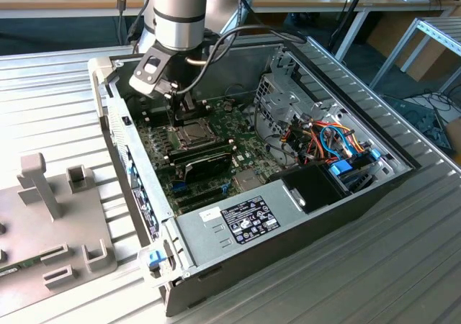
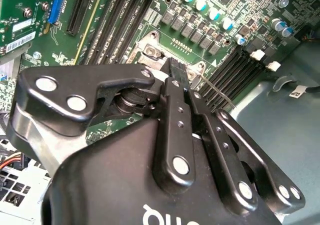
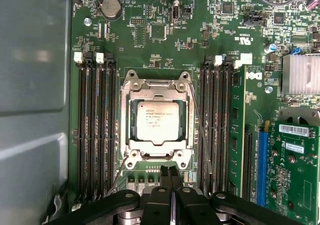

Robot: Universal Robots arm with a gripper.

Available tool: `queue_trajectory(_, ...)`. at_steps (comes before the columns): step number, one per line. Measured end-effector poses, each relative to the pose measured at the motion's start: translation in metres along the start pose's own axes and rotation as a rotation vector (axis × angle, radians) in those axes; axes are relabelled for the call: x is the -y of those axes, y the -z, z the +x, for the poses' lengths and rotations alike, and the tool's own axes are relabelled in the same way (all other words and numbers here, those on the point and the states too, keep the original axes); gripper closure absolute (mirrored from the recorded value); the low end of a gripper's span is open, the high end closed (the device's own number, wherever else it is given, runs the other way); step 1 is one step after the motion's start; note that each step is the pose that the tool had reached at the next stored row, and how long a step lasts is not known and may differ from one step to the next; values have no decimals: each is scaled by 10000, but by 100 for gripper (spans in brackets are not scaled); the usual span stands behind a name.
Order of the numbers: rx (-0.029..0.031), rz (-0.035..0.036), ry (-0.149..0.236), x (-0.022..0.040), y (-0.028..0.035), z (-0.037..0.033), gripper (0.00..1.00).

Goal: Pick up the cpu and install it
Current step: 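Install the first cpu locking lever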

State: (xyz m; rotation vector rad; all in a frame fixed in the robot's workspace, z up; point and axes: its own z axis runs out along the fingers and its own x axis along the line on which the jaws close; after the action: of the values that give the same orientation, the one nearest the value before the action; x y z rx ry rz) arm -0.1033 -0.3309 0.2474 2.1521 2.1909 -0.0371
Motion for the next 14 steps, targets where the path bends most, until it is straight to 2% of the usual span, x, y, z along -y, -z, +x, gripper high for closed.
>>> queue_trajectory(4, 2, 2, -3, 9, 1, 0, 89)
queue_trajectory(9, 2, 1, 2, 53, -1, 1, 89)
queue_trajectory(14, 2, -1, 3, 53, 18, 0, 89)
